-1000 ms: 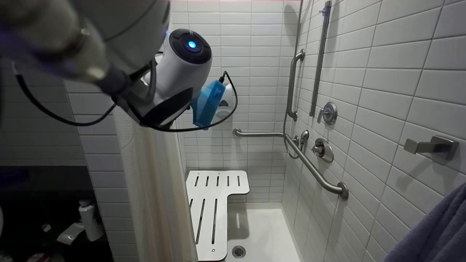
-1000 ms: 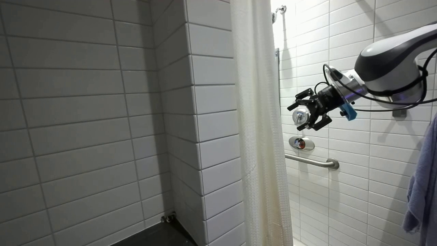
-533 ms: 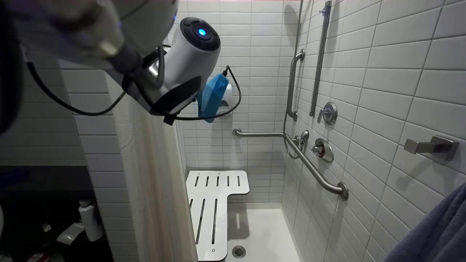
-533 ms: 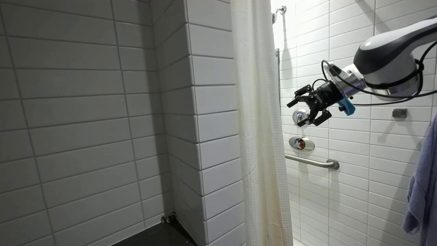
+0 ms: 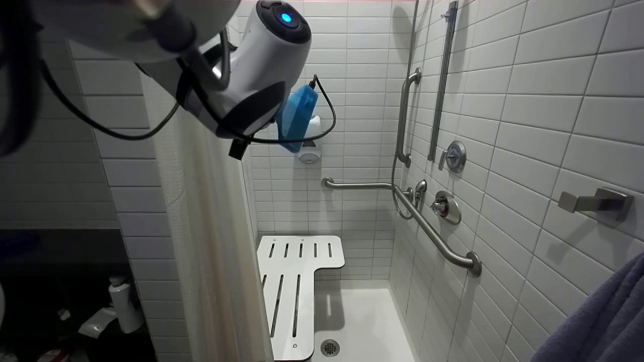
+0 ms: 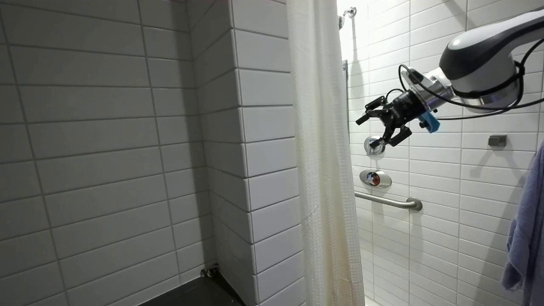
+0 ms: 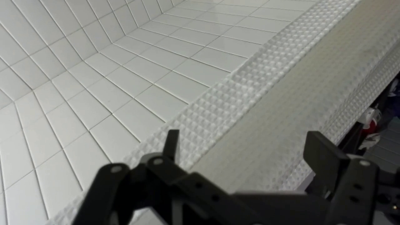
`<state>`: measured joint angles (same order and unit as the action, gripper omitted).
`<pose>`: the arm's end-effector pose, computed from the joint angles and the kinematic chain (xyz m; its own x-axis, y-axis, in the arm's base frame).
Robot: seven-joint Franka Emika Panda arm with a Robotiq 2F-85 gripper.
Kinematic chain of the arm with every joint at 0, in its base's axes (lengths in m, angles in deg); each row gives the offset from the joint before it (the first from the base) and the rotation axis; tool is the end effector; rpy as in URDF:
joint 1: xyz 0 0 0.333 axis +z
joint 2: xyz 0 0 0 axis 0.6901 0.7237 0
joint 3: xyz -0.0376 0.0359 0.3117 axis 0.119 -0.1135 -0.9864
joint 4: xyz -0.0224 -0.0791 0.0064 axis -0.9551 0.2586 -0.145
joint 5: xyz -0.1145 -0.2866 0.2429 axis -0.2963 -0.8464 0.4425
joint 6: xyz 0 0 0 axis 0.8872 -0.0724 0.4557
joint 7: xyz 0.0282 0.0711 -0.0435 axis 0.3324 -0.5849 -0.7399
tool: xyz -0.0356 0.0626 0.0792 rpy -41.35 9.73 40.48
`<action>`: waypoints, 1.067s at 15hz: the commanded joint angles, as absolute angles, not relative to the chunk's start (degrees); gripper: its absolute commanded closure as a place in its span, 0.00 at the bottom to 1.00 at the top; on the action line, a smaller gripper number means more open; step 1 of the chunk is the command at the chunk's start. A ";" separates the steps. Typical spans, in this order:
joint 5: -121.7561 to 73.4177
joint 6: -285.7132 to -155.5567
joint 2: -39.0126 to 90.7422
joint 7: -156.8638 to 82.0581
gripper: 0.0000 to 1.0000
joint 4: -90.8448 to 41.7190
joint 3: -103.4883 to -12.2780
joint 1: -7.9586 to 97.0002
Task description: Pull the curtain to the right
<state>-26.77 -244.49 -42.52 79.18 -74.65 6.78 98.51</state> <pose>0.4492 -0.1600 0.4672 -0.2839 0.8555 0.4331 0.6767 -0.1412 0.7226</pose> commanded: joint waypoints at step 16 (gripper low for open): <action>-22.56 -233.09 -36.15 88.14 0.00 -67.27 7.49 105.48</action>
